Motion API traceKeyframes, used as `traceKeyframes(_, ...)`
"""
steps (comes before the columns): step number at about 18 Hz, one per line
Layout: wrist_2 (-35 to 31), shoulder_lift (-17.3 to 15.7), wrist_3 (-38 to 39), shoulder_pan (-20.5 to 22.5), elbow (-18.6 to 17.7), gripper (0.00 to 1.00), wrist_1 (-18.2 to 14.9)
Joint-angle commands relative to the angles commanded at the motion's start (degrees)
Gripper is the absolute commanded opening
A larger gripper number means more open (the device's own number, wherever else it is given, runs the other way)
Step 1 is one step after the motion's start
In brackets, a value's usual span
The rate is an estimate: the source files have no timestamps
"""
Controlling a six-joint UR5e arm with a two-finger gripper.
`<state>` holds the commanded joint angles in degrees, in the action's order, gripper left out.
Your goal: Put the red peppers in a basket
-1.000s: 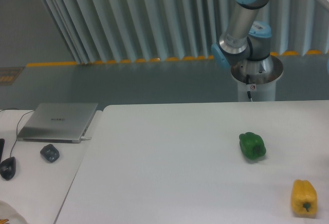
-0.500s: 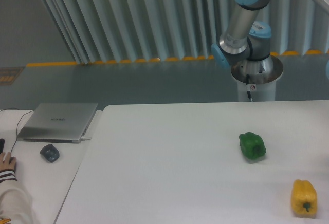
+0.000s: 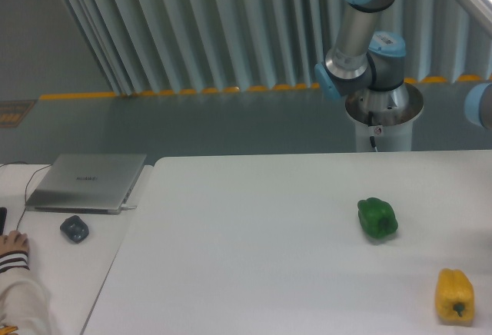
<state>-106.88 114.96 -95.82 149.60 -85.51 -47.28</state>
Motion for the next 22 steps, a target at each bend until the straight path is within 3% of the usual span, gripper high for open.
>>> traceKeyframes(5,0.01,-2.72,2.3,-2.63,-3.96,1.0,-1.31)
traceKeyframes(10,0.79,-4.48,3.36,-5.89,-2.74,1.0,-13.25)
traceKeyframes(14,10.35,-6.59,8.16,-6.24,-1.42,1.0,-21.95)
traceKeyframes(19,14.93,-8.26,11.78,-7.48,-0.98,1.0,-27.5)
traceKeyframes(22,17.06,-8.35,14.17,-7.48,-0.89,1.0,-27.51)
